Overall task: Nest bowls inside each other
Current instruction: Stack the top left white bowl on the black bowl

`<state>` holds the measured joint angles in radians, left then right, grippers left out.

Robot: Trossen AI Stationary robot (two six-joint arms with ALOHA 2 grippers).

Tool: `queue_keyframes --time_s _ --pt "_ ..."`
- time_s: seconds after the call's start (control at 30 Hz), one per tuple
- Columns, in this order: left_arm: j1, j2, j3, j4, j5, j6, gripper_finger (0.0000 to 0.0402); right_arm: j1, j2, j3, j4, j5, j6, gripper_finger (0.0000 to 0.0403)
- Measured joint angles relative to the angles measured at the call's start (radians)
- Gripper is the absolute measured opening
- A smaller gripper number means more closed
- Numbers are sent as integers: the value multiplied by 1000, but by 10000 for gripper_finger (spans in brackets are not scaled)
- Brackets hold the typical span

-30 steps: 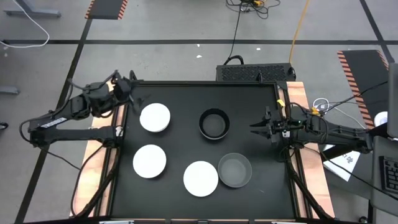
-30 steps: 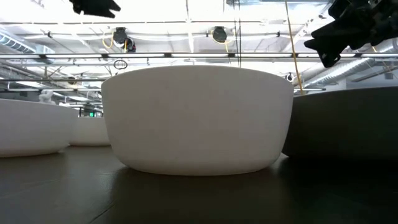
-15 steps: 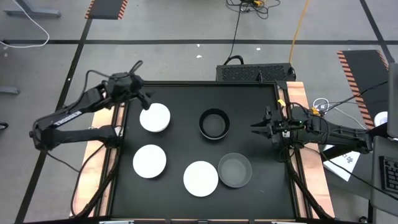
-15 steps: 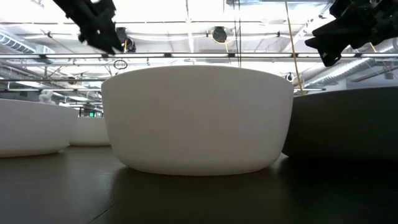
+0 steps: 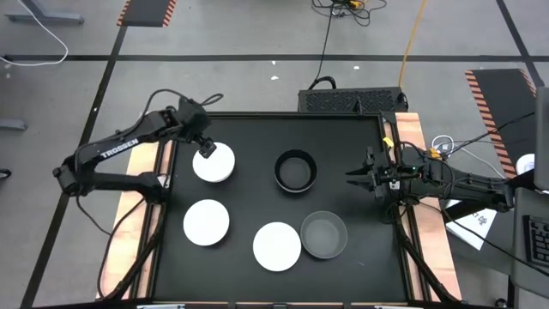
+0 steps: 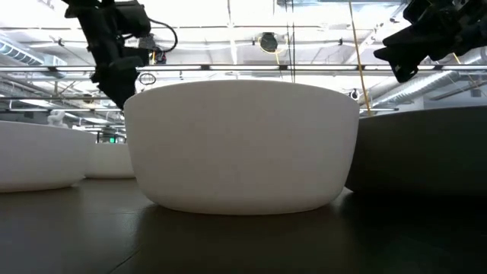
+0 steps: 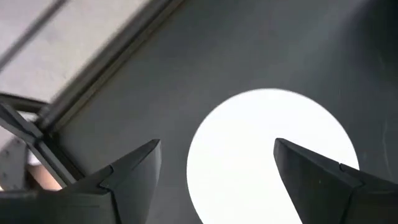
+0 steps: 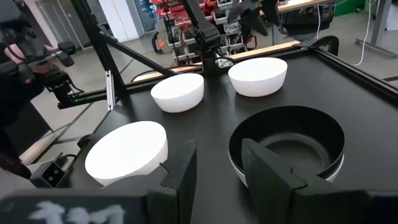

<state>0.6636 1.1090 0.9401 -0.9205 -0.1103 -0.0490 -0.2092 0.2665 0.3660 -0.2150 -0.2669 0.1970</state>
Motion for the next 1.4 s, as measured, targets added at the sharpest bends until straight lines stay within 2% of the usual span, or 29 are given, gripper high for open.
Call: queue_keyframes --time_s 0.33,0.77,1.13,1.4 --pt "0 125 0 -125 19 -15 314 1 0 0 0 -27 0 121" --pt "3 236 0 -69 13 16 314 1 0 0 1 -27 0 121" --pt "94 287 0 -43 33 63 314 1 0 0 1 -31 1 121" --pt "128 288 0 -43 144 102 314 2 0 0 1 -53 4 121"
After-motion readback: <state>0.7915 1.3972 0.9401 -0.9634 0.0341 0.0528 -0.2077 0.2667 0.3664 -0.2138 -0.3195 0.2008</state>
